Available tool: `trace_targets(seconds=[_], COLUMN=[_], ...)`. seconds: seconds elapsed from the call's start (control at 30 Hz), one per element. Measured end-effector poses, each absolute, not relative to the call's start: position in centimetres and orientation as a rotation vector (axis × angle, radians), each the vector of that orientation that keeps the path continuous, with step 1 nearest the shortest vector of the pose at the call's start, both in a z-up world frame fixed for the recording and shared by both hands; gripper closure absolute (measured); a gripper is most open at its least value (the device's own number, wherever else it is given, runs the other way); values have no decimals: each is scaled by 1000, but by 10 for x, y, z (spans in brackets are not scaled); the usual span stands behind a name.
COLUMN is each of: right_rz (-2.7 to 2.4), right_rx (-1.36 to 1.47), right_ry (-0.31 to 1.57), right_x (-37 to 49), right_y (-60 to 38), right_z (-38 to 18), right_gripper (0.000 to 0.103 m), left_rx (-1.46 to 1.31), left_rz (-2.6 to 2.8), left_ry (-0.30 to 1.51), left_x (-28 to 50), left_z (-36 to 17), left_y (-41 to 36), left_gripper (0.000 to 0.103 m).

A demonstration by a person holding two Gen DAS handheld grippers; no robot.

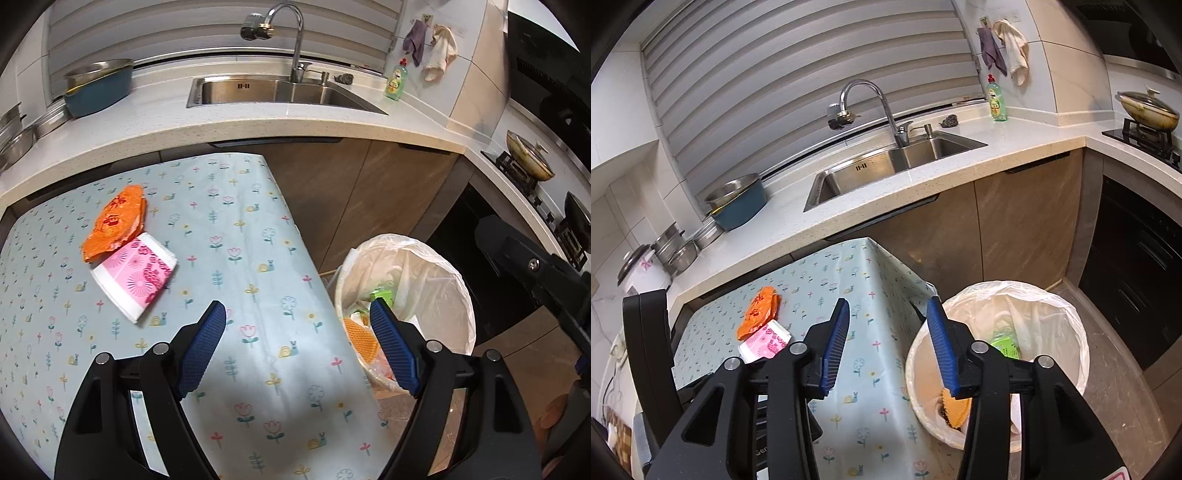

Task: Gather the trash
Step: 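Open the right tool to drop the paper towel into the bin, then move both tools back over the orange plastic bag and pink paper cup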

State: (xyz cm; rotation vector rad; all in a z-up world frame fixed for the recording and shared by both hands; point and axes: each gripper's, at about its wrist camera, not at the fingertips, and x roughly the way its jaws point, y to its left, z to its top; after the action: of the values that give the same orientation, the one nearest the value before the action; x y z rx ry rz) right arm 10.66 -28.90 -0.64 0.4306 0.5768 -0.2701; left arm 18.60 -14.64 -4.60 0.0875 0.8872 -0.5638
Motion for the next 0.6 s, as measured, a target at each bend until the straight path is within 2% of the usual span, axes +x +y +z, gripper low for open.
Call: trace_targets(seconds=[0.6], right_rz=[-133], right_rx=[356], right_ry=[641], right_x=[139], right_y=[-192], right_z=[-14], right_gripper=[59], left_rx=[17], left_rz=[-428], left_ry=[878], left_x=[212], left_z=[-44], left_y=[-47], left_gripper=[27])
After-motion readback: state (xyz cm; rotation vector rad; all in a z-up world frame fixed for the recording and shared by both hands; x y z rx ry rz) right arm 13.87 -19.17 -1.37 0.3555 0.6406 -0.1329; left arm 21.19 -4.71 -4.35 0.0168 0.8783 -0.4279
